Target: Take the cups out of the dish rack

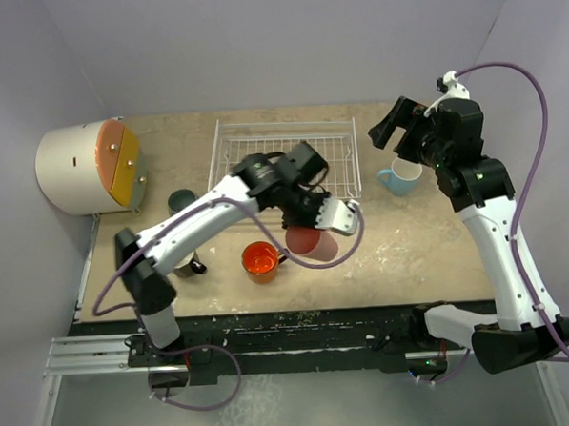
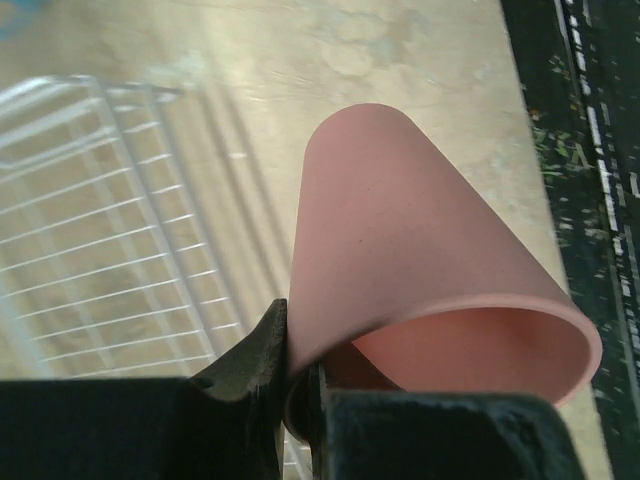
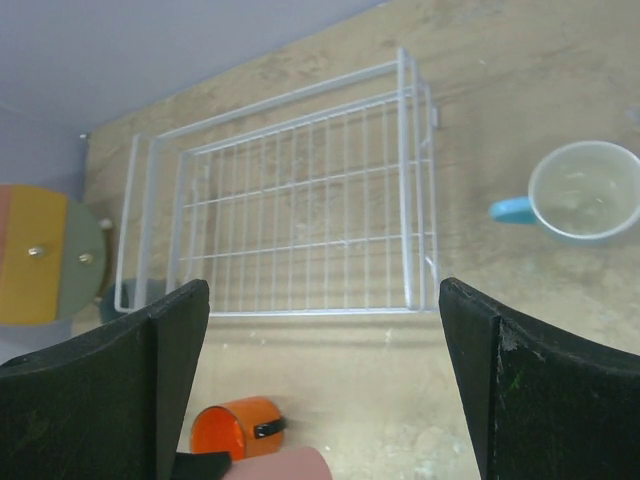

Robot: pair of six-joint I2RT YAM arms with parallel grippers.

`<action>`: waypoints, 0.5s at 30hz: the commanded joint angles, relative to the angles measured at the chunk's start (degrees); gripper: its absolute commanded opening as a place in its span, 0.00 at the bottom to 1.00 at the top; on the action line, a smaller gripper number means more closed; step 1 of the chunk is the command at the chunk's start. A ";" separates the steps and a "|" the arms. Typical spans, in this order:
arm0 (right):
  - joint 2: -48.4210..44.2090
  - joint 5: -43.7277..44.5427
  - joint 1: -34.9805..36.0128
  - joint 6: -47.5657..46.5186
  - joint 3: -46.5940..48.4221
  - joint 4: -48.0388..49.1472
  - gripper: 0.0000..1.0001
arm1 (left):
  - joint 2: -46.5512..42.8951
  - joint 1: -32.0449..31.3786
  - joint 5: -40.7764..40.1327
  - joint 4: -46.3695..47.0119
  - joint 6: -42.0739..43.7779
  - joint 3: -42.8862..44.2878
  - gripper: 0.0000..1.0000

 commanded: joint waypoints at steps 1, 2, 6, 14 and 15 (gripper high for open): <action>-2.83 7.32 -0.74 -2.04 -2.57 -3.52 0.97 | 11.65 -4.81 -6.23 -17.04 -8.93 10.96 0.00; -3.45 8.13 -0.81 -2.24 -3.26 -3.81 0.98 | 14.95 -5.61 -7.74 -19.42 -9.94 13.57 0.00; -5.34 10.90 -1.03 -3.06 -4.39 -5.68 0.98 | 24.93 -8.01 -14.38 -24.97 -13.76 18.59 0.00; -7.13 12.20 -1.21 -2.89 -6.12 -7.44 0.99 | 28.48 -8.21 -18.31 -22.11 -14.67 18.28 0.00; -7.37 11.81 -1.21 -2.72 -6.77 -7.22 0.99 | 28.72 -8.22 -18.33 -22.12 -14.62 18.23 0.00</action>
